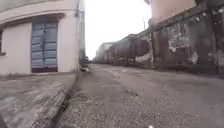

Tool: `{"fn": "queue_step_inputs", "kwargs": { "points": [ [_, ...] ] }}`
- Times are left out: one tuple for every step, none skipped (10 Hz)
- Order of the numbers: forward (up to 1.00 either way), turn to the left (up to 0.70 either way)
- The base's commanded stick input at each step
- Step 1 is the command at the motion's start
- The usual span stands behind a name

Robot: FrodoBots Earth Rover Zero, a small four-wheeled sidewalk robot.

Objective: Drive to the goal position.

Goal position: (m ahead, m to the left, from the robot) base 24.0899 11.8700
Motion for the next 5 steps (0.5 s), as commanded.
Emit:
{"fn": "queue_step_inputs", "kwargs": {
  "points": [
    [0.70,0.00],
    [0.70,0.00],
    [0.70,0.00],
    [0.62,-0.20],
    [0.50,-0.50]
  ]
}}
